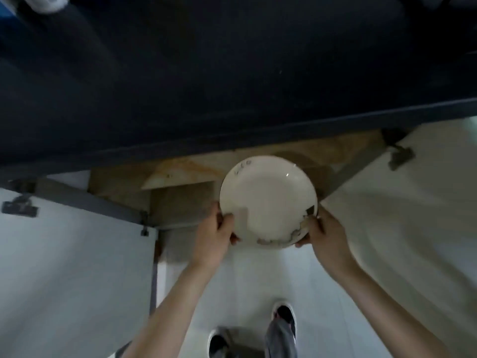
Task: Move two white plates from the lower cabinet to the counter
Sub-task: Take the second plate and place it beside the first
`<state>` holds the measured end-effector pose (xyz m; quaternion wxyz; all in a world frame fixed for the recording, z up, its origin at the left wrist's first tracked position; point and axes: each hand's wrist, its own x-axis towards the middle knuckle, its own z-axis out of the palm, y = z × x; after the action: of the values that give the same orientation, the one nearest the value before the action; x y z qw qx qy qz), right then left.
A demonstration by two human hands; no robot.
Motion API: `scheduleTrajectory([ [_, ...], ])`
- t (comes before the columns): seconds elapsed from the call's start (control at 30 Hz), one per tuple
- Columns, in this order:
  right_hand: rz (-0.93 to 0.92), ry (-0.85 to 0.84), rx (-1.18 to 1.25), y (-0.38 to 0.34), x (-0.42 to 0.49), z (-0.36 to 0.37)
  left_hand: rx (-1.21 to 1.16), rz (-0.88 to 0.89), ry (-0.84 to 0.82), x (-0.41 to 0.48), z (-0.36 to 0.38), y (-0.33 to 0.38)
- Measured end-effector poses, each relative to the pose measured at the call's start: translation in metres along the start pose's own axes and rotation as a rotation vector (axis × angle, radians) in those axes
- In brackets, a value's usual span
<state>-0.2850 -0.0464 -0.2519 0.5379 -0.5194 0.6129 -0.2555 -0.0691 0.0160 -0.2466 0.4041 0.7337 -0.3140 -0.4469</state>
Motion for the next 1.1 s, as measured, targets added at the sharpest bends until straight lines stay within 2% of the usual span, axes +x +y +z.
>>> scheduleTrajectory([
  [0.17,0.167,-0.087,-0.040,-0.073,-0.133,-0.035,0.011,-0.183,-0.015,-0.138,-0.041,0.067],
  [0.3,0.215,-0.059,0.012,-0.126,-0.220,-0.057,0.039,-0.223,0.017,-0.230,-0.067,0.122],
  [0.4,0.230,-0.047,0.132,-0.159,-0.269,-0.072,0.047,-0.200,0.011,-0.273,-0.089,0.155],
  [0.57,0.188,-0.075,0.277,-0.196,-0.316,-0.087,0.109,-0.040,-0.055,-0.303,-0.120,0.187],
  [0.73,0.111,0.103,0.338,-0.202,-0.356,-0.075,0.193,0.127,-0.193,-0.308,-0.140,0.202],
  [0.87,0.143,0.298,0.377,-0.186,-0.403,-0.054,0.328,0.251,-0.348,-0.306,-0.143,0.200],
  [1.1,0.258,0.667,0.571,-0.143,-0.504,-0.055,0.481,0.321,-0.747,-0.331,-0.087,0.193],
])
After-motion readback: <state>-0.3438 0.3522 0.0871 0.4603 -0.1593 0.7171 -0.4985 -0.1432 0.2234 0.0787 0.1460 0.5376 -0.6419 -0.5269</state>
